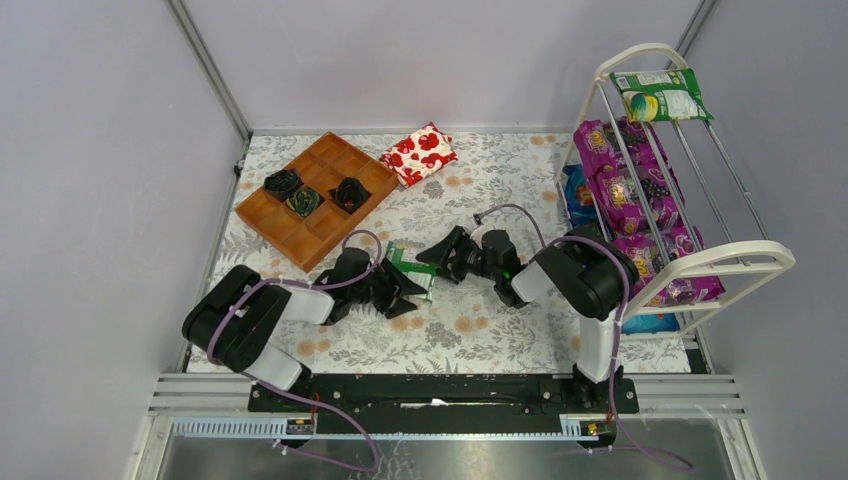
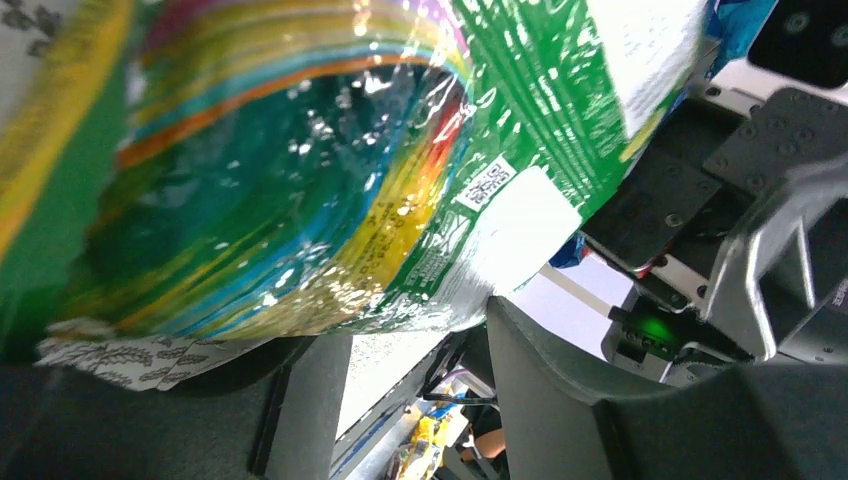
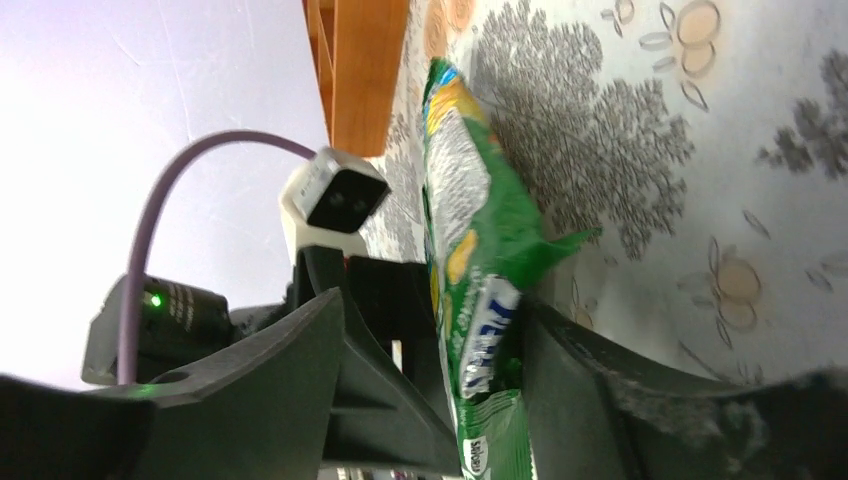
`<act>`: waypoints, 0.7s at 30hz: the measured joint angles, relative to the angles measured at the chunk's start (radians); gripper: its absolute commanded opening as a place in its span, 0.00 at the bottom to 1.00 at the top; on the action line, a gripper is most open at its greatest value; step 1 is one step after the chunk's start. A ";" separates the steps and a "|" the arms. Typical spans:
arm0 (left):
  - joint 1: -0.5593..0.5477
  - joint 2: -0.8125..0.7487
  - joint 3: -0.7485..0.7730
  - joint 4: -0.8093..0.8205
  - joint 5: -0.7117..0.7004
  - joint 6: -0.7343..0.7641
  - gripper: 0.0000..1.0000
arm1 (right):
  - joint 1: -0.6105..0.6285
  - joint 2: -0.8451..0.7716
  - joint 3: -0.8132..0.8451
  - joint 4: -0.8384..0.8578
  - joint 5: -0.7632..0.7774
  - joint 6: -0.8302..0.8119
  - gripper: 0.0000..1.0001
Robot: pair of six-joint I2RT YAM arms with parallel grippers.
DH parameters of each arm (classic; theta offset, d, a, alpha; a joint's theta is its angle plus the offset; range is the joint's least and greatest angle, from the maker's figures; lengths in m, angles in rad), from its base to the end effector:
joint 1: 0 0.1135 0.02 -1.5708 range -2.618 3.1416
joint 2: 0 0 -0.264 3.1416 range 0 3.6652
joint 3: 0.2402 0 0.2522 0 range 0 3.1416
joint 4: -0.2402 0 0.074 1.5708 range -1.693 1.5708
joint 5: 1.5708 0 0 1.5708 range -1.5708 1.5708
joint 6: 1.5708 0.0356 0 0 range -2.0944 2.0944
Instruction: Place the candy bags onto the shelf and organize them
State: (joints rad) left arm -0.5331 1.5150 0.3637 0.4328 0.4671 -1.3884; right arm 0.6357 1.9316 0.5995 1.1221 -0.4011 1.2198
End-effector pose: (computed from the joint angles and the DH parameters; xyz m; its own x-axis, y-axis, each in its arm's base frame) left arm 0.1981 -0.1355 0.1082 -0.8362 -0.5261 0.1549 -0.4222 0.4372 -0.7941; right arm 0.2604 0.2094 0.1144 -0.8595 0.4402 -0.2599 -0.1361 0.2930 0.9464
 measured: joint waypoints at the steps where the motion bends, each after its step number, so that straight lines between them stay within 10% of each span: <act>1: 0.000 0.006 -0.004 0.016 0.005 -0.002 0.55 | 0.001 0.011 0.011 0.006 0.001 0.004 0.56; 11: -0.001 -0.006 -0.028 0.049 0.034 0.045 0.60 | 0.007 0.054 0.079 -0.044 0.027 0.003 0.17; 21: 0.014 -0.314 0.194 -0.436 -0.123 0.328 0.69 | 0.011 -0.127 0.117 -0.349 0.074 -0.174 0.00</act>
State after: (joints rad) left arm -0.5190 1.2015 0.5579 -0.0032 0.3439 -1.0599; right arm 0.6464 1.8050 0.7170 0.7727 -0.3267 1.0454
